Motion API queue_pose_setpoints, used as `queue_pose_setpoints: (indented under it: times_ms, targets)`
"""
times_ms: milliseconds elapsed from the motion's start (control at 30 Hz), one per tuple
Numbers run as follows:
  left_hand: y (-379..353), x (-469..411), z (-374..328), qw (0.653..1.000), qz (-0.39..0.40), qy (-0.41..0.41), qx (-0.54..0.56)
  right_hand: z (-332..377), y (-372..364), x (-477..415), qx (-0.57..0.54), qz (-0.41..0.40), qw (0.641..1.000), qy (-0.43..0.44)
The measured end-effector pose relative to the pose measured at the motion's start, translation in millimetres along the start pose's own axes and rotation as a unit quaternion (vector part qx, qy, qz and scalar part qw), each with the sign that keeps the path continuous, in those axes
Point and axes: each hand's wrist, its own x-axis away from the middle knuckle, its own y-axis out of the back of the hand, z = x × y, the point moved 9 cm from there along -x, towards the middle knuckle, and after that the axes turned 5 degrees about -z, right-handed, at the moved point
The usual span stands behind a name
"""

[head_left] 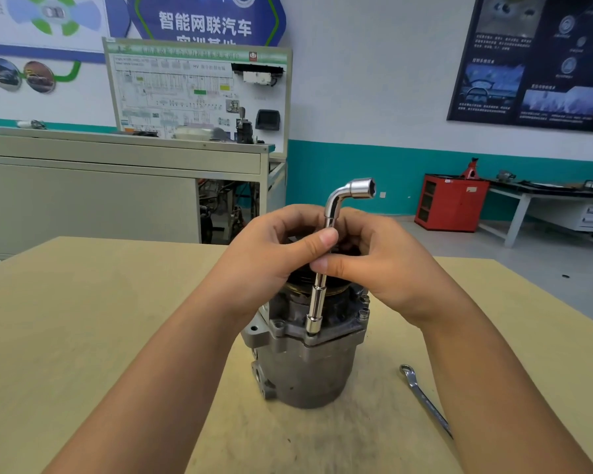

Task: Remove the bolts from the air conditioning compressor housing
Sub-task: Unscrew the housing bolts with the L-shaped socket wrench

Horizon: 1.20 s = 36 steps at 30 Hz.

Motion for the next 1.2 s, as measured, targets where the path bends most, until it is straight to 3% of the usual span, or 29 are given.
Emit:
queue_pose_setpoints:
  times_ms: [367,867,1200]
  targets:
    - [0.0,-0.5,-0.3,0.999,0.016,-0.003,-0.038,-0.7,-0.4,0.1,-0.01,0.021,1.0,0.002]
    - [1.3,-1.6,2.8,1.0,-0.01,0.015,0.023,3.6,0.3,0.4,0.024,-0.043,0.999,-0.009]
    - [2.0,-1.1,1.7,0.999,-0.006,0.017,0.039,1.3,-0.2,-0.1,0.015,-0.03,0.999,-0.011]
